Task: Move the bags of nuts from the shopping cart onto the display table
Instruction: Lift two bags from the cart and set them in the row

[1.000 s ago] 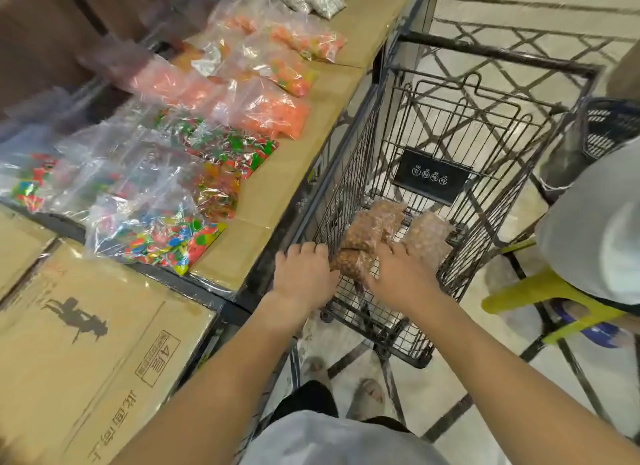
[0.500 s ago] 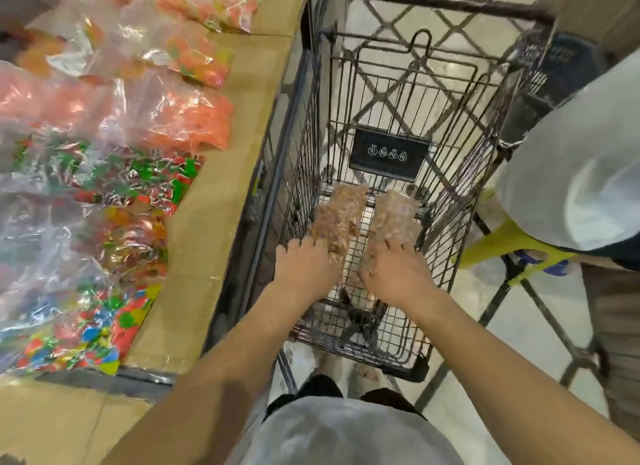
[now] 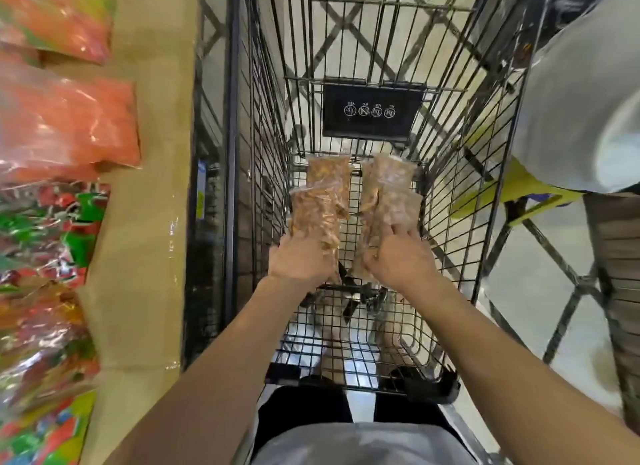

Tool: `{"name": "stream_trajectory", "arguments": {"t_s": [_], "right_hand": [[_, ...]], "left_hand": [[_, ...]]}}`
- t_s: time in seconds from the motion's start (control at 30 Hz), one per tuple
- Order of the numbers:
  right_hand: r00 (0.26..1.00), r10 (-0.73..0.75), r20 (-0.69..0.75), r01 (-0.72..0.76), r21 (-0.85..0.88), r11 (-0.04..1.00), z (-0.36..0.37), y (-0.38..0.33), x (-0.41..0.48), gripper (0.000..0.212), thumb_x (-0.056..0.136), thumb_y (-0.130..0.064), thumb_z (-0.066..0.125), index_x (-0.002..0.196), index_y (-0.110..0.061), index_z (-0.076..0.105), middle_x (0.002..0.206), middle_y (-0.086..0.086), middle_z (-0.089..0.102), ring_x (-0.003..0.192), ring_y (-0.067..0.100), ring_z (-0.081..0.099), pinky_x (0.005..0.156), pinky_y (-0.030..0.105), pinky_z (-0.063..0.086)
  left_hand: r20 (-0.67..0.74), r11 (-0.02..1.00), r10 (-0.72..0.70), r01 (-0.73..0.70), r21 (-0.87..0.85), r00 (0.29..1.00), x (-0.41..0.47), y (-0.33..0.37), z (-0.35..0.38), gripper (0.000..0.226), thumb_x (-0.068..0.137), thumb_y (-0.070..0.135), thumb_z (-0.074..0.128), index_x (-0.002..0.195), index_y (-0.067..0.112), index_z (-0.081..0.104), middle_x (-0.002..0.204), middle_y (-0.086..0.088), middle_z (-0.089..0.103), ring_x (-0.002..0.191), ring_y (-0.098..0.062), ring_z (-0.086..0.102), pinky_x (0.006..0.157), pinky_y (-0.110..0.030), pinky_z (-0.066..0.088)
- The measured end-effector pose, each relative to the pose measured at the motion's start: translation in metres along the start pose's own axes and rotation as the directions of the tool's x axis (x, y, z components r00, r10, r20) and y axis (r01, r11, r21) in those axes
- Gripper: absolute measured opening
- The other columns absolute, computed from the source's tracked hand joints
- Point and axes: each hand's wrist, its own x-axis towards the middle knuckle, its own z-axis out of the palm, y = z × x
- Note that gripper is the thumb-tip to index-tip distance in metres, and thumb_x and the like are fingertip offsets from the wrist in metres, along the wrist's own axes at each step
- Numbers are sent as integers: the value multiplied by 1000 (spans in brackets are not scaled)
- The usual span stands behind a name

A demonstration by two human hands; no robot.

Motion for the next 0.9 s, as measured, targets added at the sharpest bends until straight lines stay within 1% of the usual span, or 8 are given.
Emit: {"name": "stream_trajectory", "arguments": {"t_s": [0.13,0.27,0.4,0.47,0.57,0.7,0.83,0.9], "right_hand": [[999,39,30,-41,56,998,10,12,40,75,106,-55,51,162,-10,31,161,21,40,146,45,40,118,55,38],[985,172,13,-170,261,950,25,36,83,65,105,-56,50,150,-9,48,146,22,56,133,43,53,107,50,48],[951,309,14,-279,472,837,51,57,118,76,92,-71,46,136,-11,62,129,19,69,119,40,65,100,46,55],[928,373,22,-330,516,790,60,61,129,85,92,-77,42,142,-11,58,138,21,63,129,42,57,106,47,48],[880,461,113,-427,613,665,70,66,143,90,97,-71,54,157,-6,39,155,24,45,145,43,42,117,51,38],[862,480,163,-412,777,477,86,77,153,99,76,-77,70,150,-13,51,147,14,62,134,37,60,111,51,51],[856,491,162,-396,816,421,98,87,159,125,46,-95,70,138,-11,64,132,13,73,120,36,70,103,52,58],[861,488,145,-381,819,429,99,88,161,127,39,-100,70,130,-11,67,126,13,75,117,36,71,102,53,58]], "left_hand": [[36,989,-77,80,-122,996,43,-2,14,52,106,48,50,146,15,47,146,-12,55,136,-34,49,111,-50,42],[-2,890,-179,161,-427,984,80,-1,19,54,104,40,62,147,10,48,131,-11,56,132,-35,52,109,-46,45],[65,746,-288,266,-611,955,123,-11,35,73,102,41,64,159,6,36,155,-19,48,140,-38,50,116,-45,40],[102,636,-341,309,-707,935,141,-15,49,82,100,49,65,162,10,28,155,-18,50,143,-37,49,121,-48,39],[127,502,-431,354,-789,893,163,-19,64,81,99,53,65,162,16,31,156,-11,48,147,-34,44,123,-48,37],[96,417,-482,324,-849,871,181,-27,77,75,88,60,74,148,20,53,142,-5,63,136,-30,56,116,-48,46],[97,423,-512,348,-837,854,184,-30,75,79,82,53,85,144,16,56,141,-6,64,134,-30,58,114,-49,48],[90,426,-532,358,-831,842,187,-30,74,81,79,48,89,143,12,55,141,-8,63,134,-31,58,114,-50,48]]}}
